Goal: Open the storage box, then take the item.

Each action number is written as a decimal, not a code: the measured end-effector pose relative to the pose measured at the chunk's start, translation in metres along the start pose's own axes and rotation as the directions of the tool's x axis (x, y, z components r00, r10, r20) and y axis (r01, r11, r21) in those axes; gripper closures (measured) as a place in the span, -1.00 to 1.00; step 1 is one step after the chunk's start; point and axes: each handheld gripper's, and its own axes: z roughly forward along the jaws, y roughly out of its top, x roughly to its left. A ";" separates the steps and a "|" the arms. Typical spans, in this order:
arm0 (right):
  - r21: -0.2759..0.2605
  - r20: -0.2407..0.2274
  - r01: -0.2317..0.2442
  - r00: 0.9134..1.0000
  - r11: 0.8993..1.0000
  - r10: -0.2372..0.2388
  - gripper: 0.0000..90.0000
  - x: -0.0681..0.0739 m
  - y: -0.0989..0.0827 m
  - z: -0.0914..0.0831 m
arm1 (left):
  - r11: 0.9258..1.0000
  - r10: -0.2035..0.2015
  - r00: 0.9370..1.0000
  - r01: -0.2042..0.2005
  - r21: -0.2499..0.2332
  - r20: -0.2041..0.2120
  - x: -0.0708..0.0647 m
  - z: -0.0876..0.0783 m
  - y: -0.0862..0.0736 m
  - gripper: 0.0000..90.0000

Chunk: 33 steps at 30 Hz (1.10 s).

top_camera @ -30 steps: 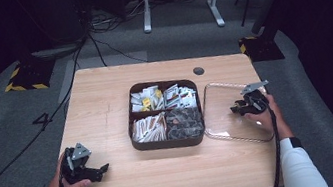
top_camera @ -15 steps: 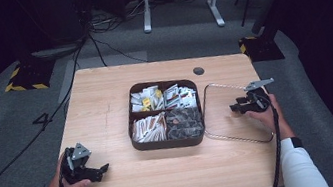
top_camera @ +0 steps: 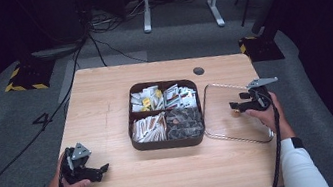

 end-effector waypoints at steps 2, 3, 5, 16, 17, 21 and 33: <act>-0.017 -0.004 0.000 1.000 1.000 0.000 -0.32 0.001 0.001 -0.002 | 1.000 0.000 1.000 0.000 0.000 0.000 0.000 0.000 0.000 -1.00; -0.017 -0.004 0.000 1.000 1.000 0.000 -0.32 0.001 0.001 -0.002 | 1.000 0.000 1.000 0.000 0.000 0.000 0.000 0.000 0.000 -1.00; -0.030 -0.003 -0.001 1.000 1.000 0.001 -0.32 0.003 0.003 -0.004 | 1.000 -0.001 1.000 0.001 0.000 -0.001 0.000 0.000 0.000 -1.00; -0.123 0.013 0.058 0.998 0.991 -0.056 -0.27 0.027 0.026 -0.016 | 1.000 -0.002 1.000 0.002 0.001 -0.003 0.000 0.001 0.001 -1.00; -0.123 0.013 0.058 0.998 0.991 -0.056 -0.27 0.027 0.026 -0.016 | 1.000 -0.002 1.000 0.002 0.001 -0.003 0.000 0.001 0.001 -1.00; -0.123 0.001 0.090 0.996 0.988 -0.091 -0.28 0.038 0.035 -0.014 | 1.000 -0.002 1.000 0.002 0.001 -0.005 0.000 0.000 0.001 -1.00; -0.132 -0.023 0.152 0.987 0.980 -0.157 -0.32 0.065 0.060 -0.004 | 1.000 0.000 1.000 0.000 -0.002 -0.012 0.000 0.001 0.001 -0.99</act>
